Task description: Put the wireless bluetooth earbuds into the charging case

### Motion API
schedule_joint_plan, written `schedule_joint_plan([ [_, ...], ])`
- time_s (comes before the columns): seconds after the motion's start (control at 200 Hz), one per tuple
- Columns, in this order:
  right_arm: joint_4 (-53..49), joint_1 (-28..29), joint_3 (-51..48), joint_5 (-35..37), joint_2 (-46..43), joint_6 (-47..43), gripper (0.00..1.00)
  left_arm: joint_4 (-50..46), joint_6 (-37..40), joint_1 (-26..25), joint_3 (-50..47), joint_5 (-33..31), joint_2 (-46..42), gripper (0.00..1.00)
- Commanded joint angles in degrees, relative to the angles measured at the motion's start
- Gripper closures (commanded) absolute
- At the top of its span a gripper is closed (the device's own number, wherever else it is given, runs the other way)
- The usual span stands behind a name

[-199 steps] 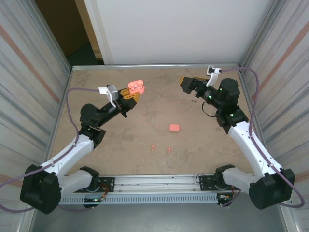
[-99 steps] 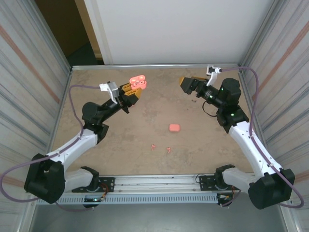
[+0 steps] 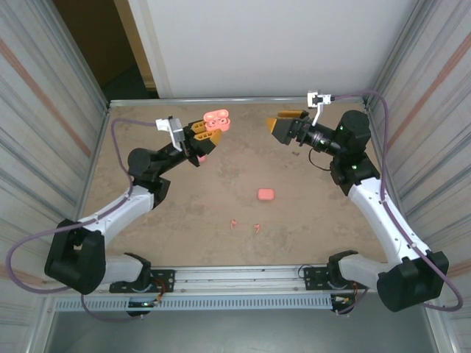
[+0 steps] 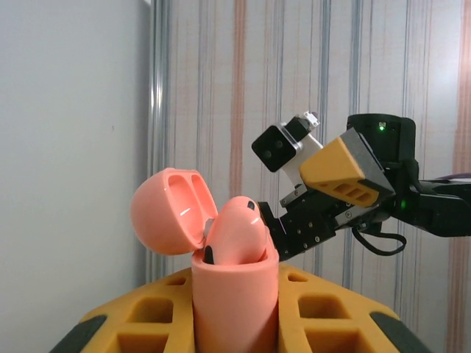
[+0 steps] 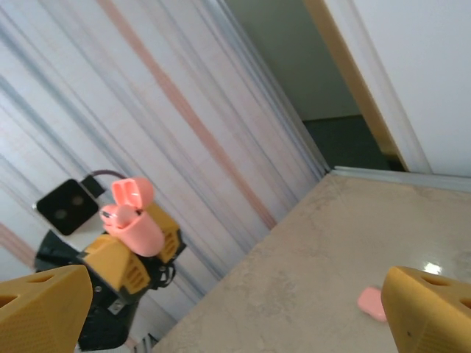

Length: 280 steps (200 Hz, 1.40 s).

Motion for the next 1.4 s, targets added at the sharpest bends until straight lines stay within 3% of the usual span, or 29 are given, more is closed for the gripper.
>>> schedule_joint_plan([
  [0.0,2.25,0.93,3.25,-4.14,1.21,2.01,0.01,4.63,-2.21,-0.54,2.85,3.05,1.05,1.00],
  [1.398,6.79,10.92,15.49,-9.55,13.88,4.73,0.01,7.87,-6.40,-0.54,7.25,5.54,7.47,1.00],
])
